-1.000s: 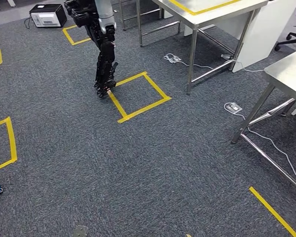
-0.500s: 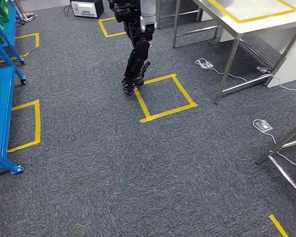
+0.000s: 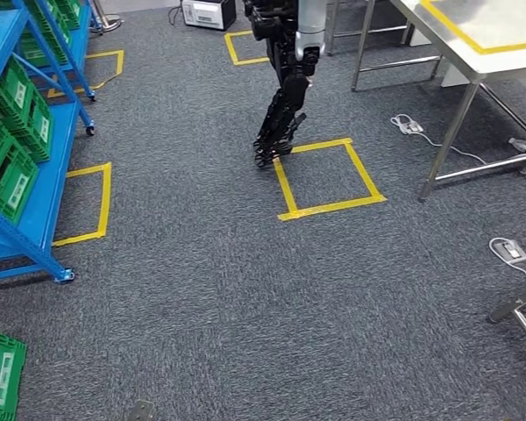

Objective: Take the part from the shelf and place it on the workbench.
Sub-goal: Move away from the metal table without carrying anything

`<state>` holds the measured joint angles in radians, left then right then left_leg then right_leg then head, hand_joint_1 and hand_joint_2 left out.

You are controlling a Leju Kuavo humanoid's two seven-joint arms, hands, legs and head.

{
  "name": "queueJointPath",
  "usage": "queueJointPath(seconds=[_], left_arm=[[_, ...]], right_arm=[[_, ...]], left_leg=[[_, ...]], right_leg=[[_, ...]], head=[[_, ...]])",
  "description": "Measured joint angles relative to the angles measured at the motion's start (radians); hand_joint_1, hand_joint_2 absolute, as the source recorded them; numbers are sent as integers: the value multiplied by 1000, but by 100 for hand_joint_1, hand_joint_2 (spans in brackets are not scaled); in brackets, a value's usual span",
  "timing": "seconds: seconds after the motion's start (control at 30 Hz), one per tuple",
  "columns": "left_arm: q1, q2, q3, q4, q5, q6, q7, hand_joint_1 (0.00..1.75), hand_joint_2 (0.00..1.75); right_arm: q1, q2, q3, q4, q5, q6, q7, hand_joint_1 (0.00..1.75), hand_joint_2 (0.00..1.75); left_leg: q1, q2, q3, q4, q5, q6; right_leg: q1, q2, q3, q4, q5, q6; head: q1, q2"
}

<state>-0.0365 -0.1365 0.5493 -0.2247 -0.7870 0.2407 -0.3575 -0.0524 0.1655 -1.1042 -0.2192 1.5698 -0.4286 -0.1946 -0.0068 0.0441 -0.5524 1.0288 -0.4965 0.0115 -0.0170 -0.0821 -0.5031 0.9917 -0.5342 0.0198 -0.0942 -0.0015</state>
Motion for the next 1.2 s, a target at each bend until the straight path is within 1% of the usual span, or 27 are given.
queueJointPath(seconds=[0.03, 0.1, 0.17, 0.23, 0.3, 0.33, 0.37, 0.4, 0.43, 0.47, 0.5, 0.53, 0.57, 0.6, 0.63, 0.7, 0.77, 0.8, 0.83, 0.87, 0.9, 0.97, 1.03, 1.07, 1.1, 1.13, 1.2], left_arm=[[-1, 0, 0, 0, 0, 0, -1, 0, 0], [0, 0, 1, 0, 0, 1, -2, 0, 0], [4, 1, 2, 0, 0, 1, -2, 0, 0], [2, 1, 2, 0, -1, 0, -2, 0, 0], [0, -1, 2, 0, -2, -1, -2, 0, 0], [0, -1, 3, 0, -3, -2, -2, 0, 0], [1, -2, 3, 0, -3, -2, -2, 0, 0], [1, -3, 3, 0, -4, -2, -2, 0, 0], [1, -3, 3, 0, -4, -2, -2, 0, 0], [0, -3, 3, 0, -5, -2, -2, 0, 0], [-2, -3, 3, 0, -5, -2, -3, 0, 0], [-3, -3, 3, 0, -5, -2, -4, 0, 0], [-3, -3, 4, 0, -5, -2, -4, 0, 0], [-3, -3, 4, 0, -5, -2, -5, 0, 0], [-1, -3, 4, 0, -5, -2, -5, 0, 0], [-2, -3, 5, 0, -6, -2, -6, 0, 0], [-6, -3, 5, 0, -7, -2, -6, 0, 0], [-6, -3, 5, 0, -8, -2, -7, 0, 0], [-5, -3, 5, 0, -8, -2, -7, 0, 0], [-3, -3, 5, 0, -9, -3, -7, 0, 0], [-1, -3, 5, 0, -9, -3, -7, 0, 0], [-2, -2, 5, 0, -9, -4, -9, 0, 0], [-8, -1, 5, 0, -9, -4, -11, 0, 0], [-9, 0, 5, 0, -10, -4, -12, 0, 0], [-9, 0, 5, 0, -10, -4, -13, 0, 0], [-6, 0, 5, 0, -10, -4, -13, 0, 0], [-3, 1, 5, 0, -10, -4, -14, 0, 0]], right_arm=[[-1, 0, 0, 0, 0, 0, 0, 0, 0], [-5, 0, 0, 0, 0, 0, 0, 0, 0], [-9, 0, 0, 0, 0, 0, 0, 0, 0], [-8, 0, 0, 0, 0, -1, 0, 0, 0], [-4, 0, 1, 0, -2, -1, 0, 0, 0], [-2, -1, 1, 0, -3, -1, 0, 0, 0], [-1, -1, 1, 0, -5, -1, 1, 0, 0], [0, -1, 1, 0, -5, -1, 1, 0, 0], [0, -1, 1, 0, -6, -1, 2, 0, 0], [0, -1, 1, 0, -6, -1, 2, 0, 0], [0, -1, 1, 0, -6, -1, 2, 0, 0], [-1, -1, 2, 0, -6, -1, 2, 0, 0], [-1, -1, 2, 1, -6, -1, 1, 0, 0], [-2, -1, 2, 1, -6, -1, 1, 0, 0], [-3, -1, 2, 1, -5, -1, 0, 0, 0], [-1, -1, 2, 1, -5, -1, -1, 0, 0], [3, -2, 2, 1, -6, -1, -2, 0, 0], [4, -2, 2, 1, -6, -1, -2, 0, 0], [3, -2, 2, 1, -6, -1, -2, 0, 0], [3, -3, 2, 1, -6, -1, -2, 0, 0], [2, -2, 2, 1, -6, -1, -2, 0, 0], [2, -2, 2, 1, -6, -1, -2, 0, 0], [1, -1, 2, 1, -5, -1, -2, 0, 0], [-1, -1, 2, 1, -5, -1, -1, 0, 0], [-3, -1, 3, 1, -4, -1, -1, 0, 0], [-6, -1, 3, 1, -4, -1, -1, 0, 0], [-8, -1, 3, 1, -4, -2, -1, 0, 0]], left_leg=[[-4, 6, 8, -18, 0, 5], [-4, -12, 10, -26, 2, 15], [1, -28, 15, -40, 12, 25], [3, -43, 19, -47, 18, 33], [3, -63, 19, -47, 17, 37], [3, -73, 20, -47, 15, 38], [3, -85, 22, -46, 14, 36], [5, -96, 25, -45, 11, 33], [7, -106, 28, -43, 8, 28], [7, -116, 28, -38, 3, 21], [6, -125, 28, -34, -2, 15], [6, -134, 26, -31, -6, 8], [6, -142, 24, -31, -7, 1], [9, -149, 24, -32, -6, -5], [11, -144, 21, -27, -9, -10], [13, -107, -5, 31, -42, -17], [13, -69, -69, 161, -107, -22], [14, -62, -100, 223, -131, -23], [14, -59, -117, 257, -136, -22], [13, -58, -115, 253, -123, -20], [12, -55, -94, 211, -94, -15], [1, -21, -21, 70, -36, 1], [-11, 10, 24, -18, -17, 13], [-15, 11, 28, -29, -18, 15], [-16, 1, 29, -33, -17, 18], [-14, -9, 32, -41, -9, 21], [-7, -25, 38, -57, 8, 30]], right_leg=[[0, -8, 4, -1, -3, 6], [-1, -20, 14, -4, -7, 18], [-3, 9, 8, 20, -26, 27], [-4, 59, -47, 128, -78, 32], [-4, 78, -121, 258, -120, 35], [-5, 79, -142, 283, -115, 37], [-6, 81, -146, 271, -92, 39], [-8, 85, -130, 221, -53, 41], [-11, 99, -103, 153, -13, 43], [-15, 119, -74, 86, 12, 44], [-18, 136, -53, 39, 25, 41], [-18, 146, -41, 16, 24, 35], [-16, 147, -34, 10, 18, 27], [-15, 138, -31, 11, 20, 17], [-13, 128, -27, 9, 22, 9], [-13, 106, -23, 5, 26, -4], [-7, 81, -23, 5, 23, -12], [-4, 68, -23, 5, 21, -14], [-2, 56, -24, 5, 19, -16], [1, 45, -24, 5, 17, -16], [2, 35, -24, 4, 15, -16], [5, 14, -17, 5, 8, -14], [6, -4, -8, 4, 2, -5], [6, -12, -4, 2, -1, 1], [5, -21, 3, -1, -1, 6], [3, -17, 7, 0, -2, 12], [3, 21, -5, 39, -32, 21]], head=[[0, 0], [1, 0], [4, 0], [7, 0], [8, 0], [7, 0], [7, 0], [7, 0], [8, 0], [9, 0], [9, 0], [10, 0], [10, 0], [10, 0], [10, 0], [5, 0], [2, 0], [2, 0], [2, 0], [2, 0], [2, 0], [2, 0], [3, 0], [4, 0], [4, 0], [4, 0], [6, 0]])
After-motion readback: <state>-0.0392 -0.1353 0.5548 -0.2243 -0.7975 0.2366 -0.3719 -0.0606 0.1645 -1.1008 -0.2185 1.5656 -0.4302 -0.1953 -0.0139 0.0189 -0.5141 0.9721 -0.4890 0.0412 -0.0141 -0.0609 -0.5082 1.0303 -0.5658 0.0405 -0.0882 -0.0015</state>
